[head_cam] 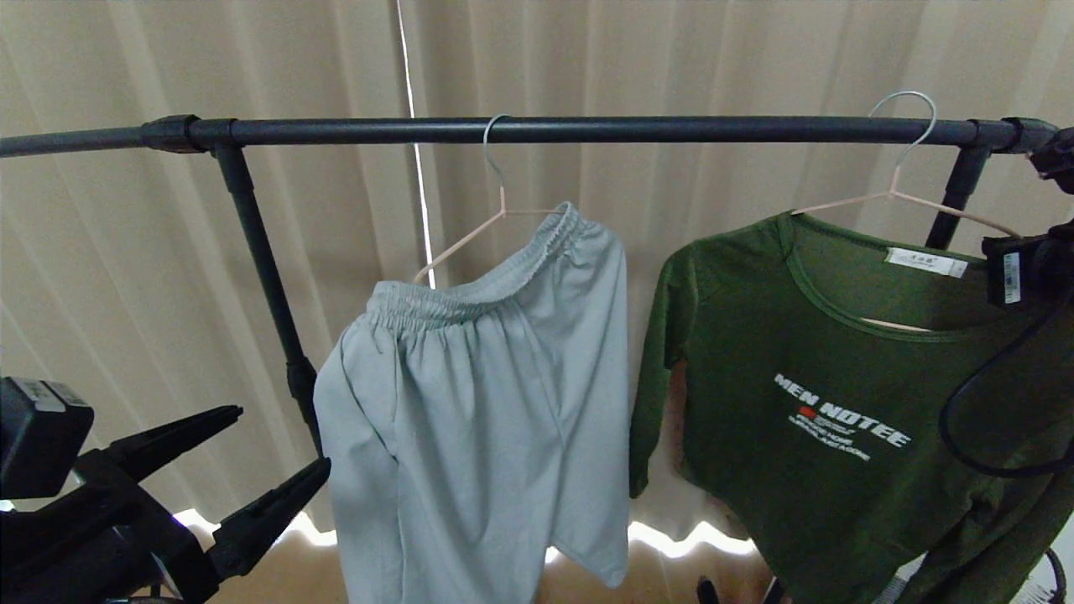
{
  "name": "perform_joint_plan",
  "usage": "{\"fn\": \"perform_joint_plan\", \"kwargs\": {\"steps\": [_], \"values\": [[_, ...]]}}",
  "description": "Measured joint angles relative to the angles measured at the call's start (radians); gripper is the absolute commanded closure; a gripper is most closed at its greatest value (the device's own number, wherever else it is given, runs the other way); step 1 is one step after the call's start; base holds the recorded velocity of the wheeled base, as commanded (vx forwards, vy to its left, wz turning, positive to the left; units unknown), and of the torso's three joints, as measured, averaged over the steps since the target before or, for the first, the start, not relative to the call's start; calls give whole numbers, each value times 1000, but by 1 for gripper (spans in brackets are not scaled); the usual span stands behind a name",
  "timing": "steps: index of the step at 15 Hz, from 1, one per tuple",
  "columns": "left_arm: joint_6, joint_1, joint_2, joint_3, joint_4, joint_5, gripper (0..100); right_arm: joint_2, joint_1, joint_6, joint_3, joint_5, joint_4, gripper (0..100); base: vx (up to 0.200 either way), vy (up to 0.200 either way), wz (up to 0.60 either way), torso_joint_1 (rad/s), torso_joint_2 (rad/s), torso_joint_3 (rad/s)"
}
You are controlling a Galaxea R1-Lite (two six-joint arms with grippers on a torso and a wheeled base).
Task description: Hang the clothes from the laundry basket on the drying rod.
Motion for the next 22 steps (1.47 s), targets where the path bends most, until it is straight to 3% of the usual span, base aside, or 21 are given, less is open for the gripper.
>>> {"fn": "perform_joint_plan", "kwargs": {"steps": [11,12,18,22], "values": [[2,30,9,-2,0,0,0,-33,168,1,95,-11,-3,100,0,0,0,0,0,0],[2,30,9,-2,-1,0,0,-42,175,1,101,-11,-3,0,0,0,0,0,0,0],[0,34,7,-2,-3,1,0,-90,198,50,130,-1,-30,0,0,0,0,0,0,0],[-9,113,-14,6,-5,4,0,-138,251,134,259,11,-203,0,0,0,0,0,0,0]]}}
